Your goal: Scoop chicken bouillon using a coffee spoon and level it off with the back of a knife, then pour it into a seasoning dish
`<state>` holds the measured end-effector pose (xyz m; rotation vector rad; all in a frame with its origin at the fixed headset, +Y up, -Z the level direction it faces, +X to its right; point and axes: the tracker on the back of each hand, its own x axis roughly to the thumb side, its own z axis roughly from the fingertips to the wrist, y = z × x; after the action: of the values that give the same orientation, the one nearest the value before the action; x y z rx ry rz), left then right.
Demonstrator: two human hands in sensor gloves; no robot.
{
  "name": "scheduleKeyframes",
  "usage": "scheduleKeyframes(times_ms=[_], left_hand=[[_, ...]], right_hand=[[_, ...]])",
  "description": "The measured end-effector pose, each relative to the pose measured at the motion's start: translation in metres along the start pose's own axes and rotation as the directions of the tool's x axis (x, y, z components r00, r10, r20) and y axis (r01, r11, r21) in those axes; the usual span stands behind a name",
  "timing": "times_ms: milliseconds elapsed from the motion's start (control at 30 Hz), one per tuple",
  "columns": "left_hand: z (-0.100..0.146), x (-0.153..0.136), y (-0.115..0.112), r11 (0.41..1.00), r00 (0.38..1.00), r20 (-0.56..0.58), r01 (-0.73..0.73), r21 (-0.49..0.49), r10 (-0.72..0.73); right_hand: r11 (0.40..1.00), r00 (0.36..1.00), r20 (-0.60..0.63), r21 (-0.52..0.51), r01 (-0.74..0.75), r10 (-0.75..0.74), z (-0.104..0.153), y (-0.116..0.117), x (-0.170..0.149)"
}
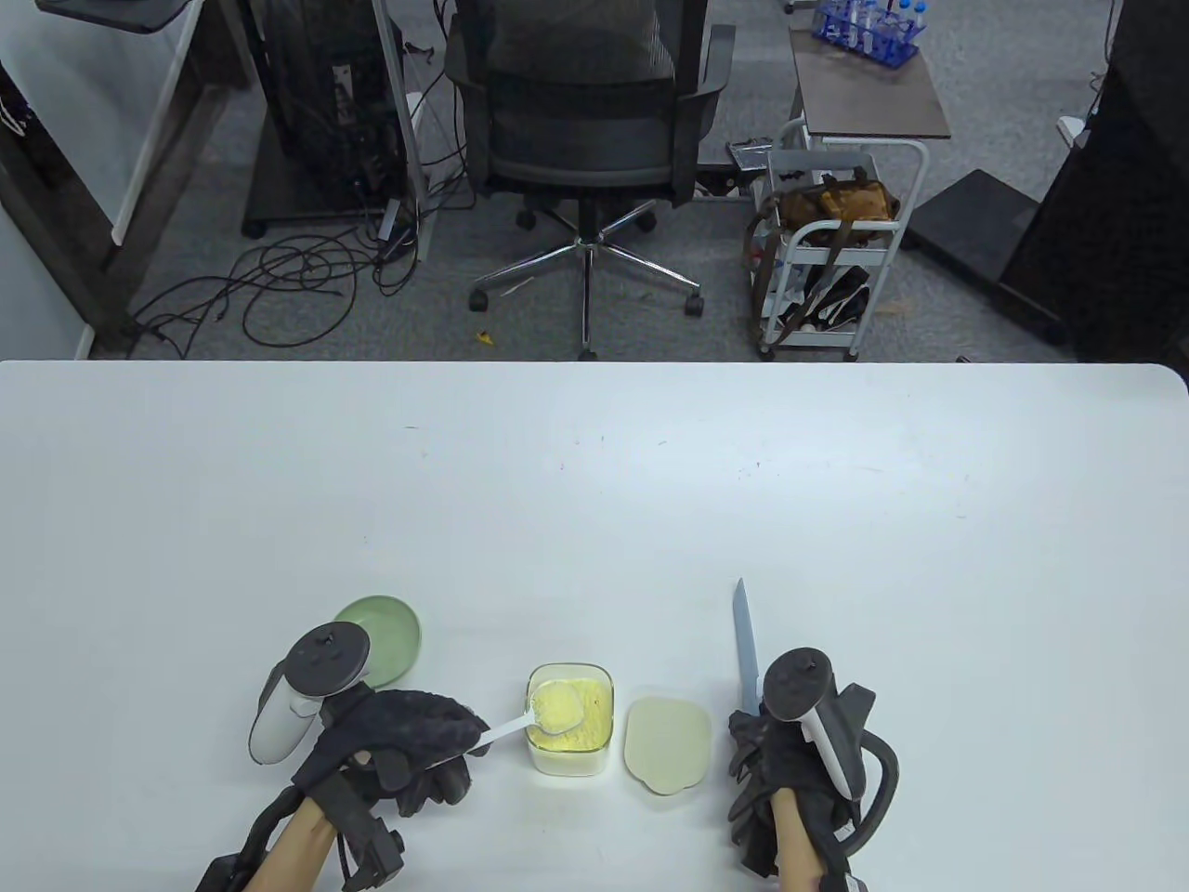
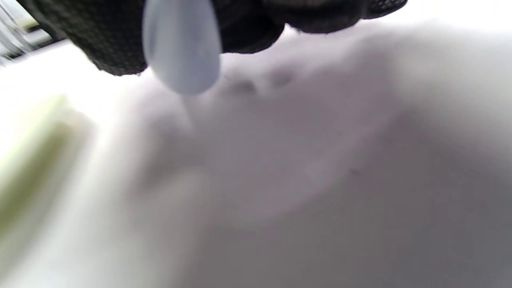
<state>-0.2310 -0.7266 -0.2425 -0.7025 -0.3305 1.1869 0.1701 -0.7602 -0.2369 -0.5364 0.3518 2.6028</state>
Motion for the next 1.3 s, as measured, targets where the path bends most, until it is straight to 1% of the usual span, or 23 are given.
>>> scheduleKeyframes(times_ms=[33, 67, 133, 200, 300, 333, 433, 567, 733, 867, 1000, 1200, 1300], left_hand=[[0.000, 0.000, 0.000, 1.000, 1.000, -0.005, 0.001, 0.006, -0.001], [0.000, 0.000, 0.000, 1.000, 1.000, -0.008, 0.002, 0.008, -0.002], [-0.001, -0.001, 0.000, 1.000, 1.000, -0.011, -0.001, 0.013, 0.001], [-0.001, -0.001, 0.000, 1.000, 1.000, -0.012, -0.008, 0.022, 0.009], [-0.001, -0.001, -0.001, 0.999, 1.000, -0.013, -0.016, 0.030, 0.016], [-0.001, 0.000, -0.001, 0.999, 1.000, -0.013, -0.017, 0.029, 0.017], [-0.003, 0.000, -0.004, 1.000, 1.000, -0.014, -0.016, 0.026, 0.016], [-0.003, 0.000, -0.006, 1.000, 1.000, -0.014, -0.011, 0.020, 0.011], [-0.002, -0.001, -0.005, 0.999, 0.999, 0.000, -0.033, 0.010, 0.033], [0.000, -0.001, -0.004, 0.999, 0.999, 0.004, -0.042, 0.010, 0.041], [0.002, -0.001, -0.005, 0.999, 0.999, 0.003, -0.044, 0.008, 0.044], [0.003, -0.001, -0.005, 0.999, 0.999, -0.005, -0.034, 0.010, 0.034], [0.003, -0.001, -0.005, 0.999, 0.999, -0.006, -0.033, 0.005, 0.033]], right_hand=[[0.997, 0.994, 0.077, 0.017, 0.073, -0.074, 0.008, -0.006, 0.005], [0.994, 0.987, 0.122, 0.035, 0.104, -0.108, 0.013, -0.009, 0.009], [0.986, 0.960, 0.229, 0.085, 0.143, -0.159, 0.028, -0.016, 0.021], [0.978, 0.913, 0.353, 0.117, 0.171, -0.202, 0.045, -0.021, 0.035], [0.969, 0.853, 0.465, 0.180, 0.169, -0.235, 0.066, -0.023, 0.054], [0.965, 0.828, 0.505, 0.211, 0.156, -0.245, 0.073, -0.020, 0.062], [0.963, 0.790, 0.570, 0.255, 0.091, -0.225, 0.085, -0.010, 0.078], [0.955, 0.767, 0.607, 0.297, 0.027, -0.210, 0.093, 0.003, 0.093], [0.956, 0.786, 0.597, 0.292, -0.026, -0.161, 0.090, 0.012, 0.098], [0.959, 0.797, 0.584, 0.283, -0.018, -0.157, 0.089, 0.010, 0.094], [0.968, 0.815, 0.566, 0.248, -0.024, -0.125, 0.089, 0.006, 0.087], [0.967, 0.833, 0.540, 0.255, -0.023, -0.123, 0.084, 0.006, 0.077], [0.970, 0.840, 0.530, 0.241, -0.016, -0.118, 0.083, 0.003, 0.073]])
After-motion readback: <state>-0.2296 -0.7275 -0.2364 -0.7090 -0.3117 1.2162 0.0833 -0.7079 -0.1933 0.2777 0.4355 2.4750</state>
